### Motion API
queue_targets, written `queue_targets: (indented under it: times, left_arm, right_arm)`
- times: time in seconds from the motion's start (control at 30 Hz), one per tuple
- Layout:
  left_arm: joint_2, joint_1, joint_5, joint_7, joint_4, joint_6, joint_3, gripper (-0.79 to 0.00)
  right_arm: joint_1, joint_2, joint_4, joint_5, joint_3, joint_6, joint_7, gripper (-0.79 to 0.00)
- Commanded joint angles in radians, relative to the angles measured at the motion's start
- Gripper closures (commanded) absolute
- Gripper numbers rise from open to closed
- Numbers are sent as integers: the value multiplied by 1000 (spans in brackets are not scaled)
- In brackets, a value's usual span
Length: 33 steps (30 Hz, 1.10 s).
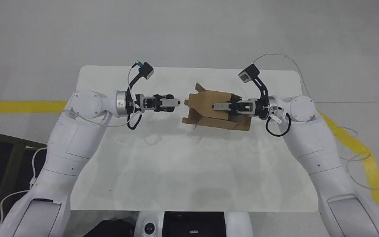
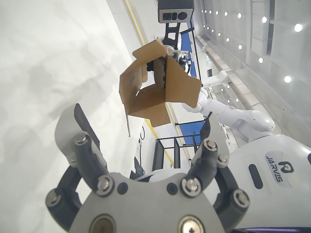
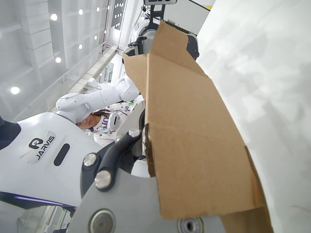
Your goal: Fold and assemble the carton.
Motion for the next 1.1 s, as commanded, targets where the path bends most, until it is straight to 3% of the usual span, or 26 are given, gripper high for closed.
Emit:
queue_targets:
  times: [0.0, 0.63, 1.07]
  left_arm:
    - [-1, -2, 15, 7, 7, 5, 8, -785]
    - [-11, -32, 137, 42, 60, 17, 80, -785]
    - [-27, -58, 124, 39, 72, 22, 131, -785]
  right_arm:
    - [-4, 4, -9, 6, 8, 3, 3, 0]
    - [-18, 30, -84, 43, 37, 8, 8, 0]
    - [-7, 33, -100, 55, 10, -1, -1, 0]
